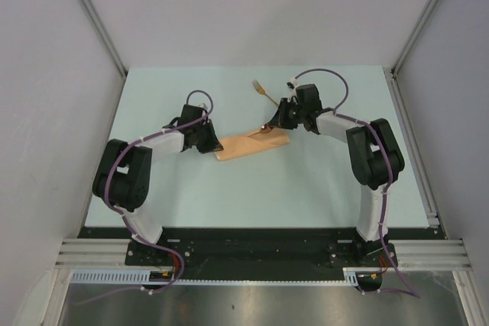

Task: Fold the napkin into a case and place the utensils inside
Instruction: Pick up the spoon from the folded napkin, then pick up the fork from the folded napkin.

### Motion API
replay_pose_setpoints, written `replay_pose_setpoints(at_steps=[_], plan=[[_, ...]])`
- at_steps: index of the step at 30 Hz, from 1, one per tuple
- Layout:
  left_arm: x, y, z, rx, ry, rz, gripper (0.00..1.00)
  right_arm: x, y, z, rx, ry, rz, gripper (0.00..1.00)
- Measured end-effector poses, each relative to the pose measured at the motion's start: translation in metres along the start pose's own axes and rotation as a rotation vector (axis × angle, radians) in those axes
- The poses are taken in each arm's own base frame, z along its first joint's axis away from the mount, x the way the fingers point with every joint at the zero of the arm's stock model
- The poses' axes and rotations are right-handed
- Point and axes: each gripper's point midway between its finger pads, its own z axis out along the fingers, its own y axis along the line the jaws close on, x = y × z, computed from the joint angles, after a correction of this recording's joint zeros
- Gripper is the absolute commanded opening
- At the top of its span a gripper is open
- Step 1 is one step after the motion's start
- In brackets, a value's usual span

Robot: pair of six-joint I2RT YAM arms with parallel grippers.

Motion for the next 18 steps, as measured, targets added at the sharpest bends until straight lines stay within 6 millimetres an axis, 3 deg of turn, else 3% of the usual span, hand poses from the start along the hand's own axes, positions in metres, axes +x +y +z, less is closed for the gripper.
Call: replay_pose_setpoints(at_steps=[1,7,13,18], plan=[[0.0,0.0,0.0,0.0,0.0,0.0,0.0,0.0,0.0,0.0,-0.001,0.0,0.002,0.35],[-0.003,-0.004,-0.005,0.011,-0.014,0.005,0.0,-0.012,-0.004,0.001,0.012,-0.013,-0.026,0.58],[-0.01,-0.015,-0.02,0.042,-0.04,0.017,0.0,-0.059,-0.014,-0.004,0.061,-0.087,-0.12,0.68],[-0.015,-0.027,-0.034,0.08,-0.063,0.03,0.0,-0.102,-0.034,0.014,0.153,-0.13,-0.262,0.68]])
